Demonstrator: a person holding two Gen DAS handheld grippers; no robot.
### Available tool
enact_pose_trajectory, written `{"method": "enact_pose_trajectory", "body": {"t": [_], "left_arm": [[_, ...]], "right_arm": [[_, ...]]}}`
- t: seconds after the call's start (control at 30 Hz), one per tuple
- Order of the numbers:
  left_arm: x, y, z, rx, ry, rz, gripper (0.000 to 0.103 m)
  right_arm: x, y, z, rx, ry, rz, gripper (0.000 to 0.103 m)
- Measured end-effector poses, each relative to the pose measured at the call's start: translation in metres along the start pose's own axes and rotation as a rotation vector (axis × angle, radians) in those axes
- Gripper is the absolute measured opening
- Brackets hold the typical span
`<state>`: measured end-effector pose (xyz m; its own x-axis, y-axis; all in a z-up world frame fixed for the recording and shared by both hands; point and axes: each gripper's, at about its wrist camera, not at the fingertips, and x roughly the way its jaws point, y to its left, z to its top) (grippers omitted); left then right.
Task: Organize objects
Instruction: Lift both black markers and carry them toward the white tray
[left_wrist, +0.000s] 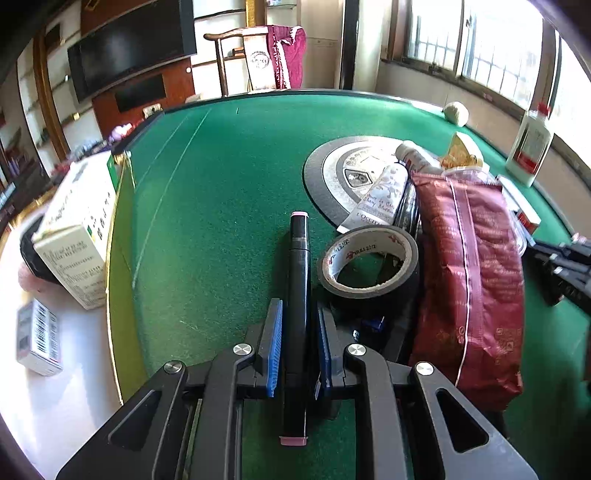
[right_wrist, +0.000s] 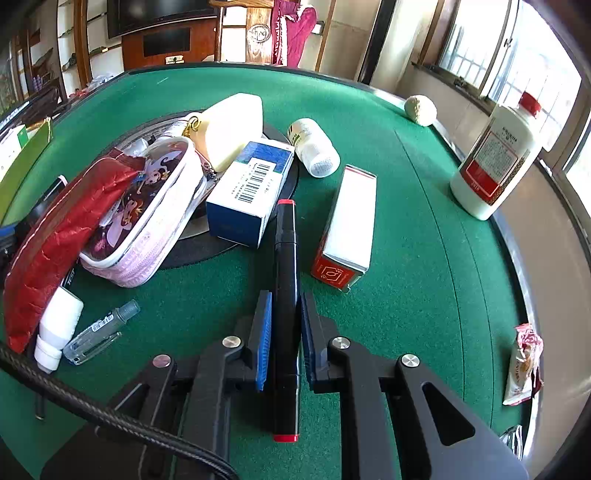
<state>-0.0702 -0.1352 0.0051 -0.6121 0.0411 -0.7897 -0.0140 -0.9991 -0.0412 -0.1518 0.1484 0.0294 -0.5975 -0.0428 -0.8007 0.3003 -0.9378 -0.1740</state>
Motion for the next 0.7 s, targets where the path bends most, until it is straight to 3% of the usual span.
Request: {"method": "enact_pose_trajectory", "body": {"t": [0.17,0.37,0.47,0.7], "left_arm": [[0.001,-0.006,0.001,0.011,-0.002,0.018,0.015],[0.002,-0.006,0.002,0.010,-0.002,0.021,0.015],[0.002,-0.007,0.002,0.016,-0.002,0.030,0.015],[0.003,-0.017,0.002,0.063,-0.003,0.096,0.019]], "right_arm": [[0.000,0.004,0.000,0.011,-0.023,-0.012,0.013],[0.005,-0.008,0.002,0.087,-0.041,0.063,0.013],[0.008,-0.014,0.006,0.131,-0.010,0.085,0.015],[0.005,-0.005,0.006,0.105,0.028,0.045,0.015]]}}
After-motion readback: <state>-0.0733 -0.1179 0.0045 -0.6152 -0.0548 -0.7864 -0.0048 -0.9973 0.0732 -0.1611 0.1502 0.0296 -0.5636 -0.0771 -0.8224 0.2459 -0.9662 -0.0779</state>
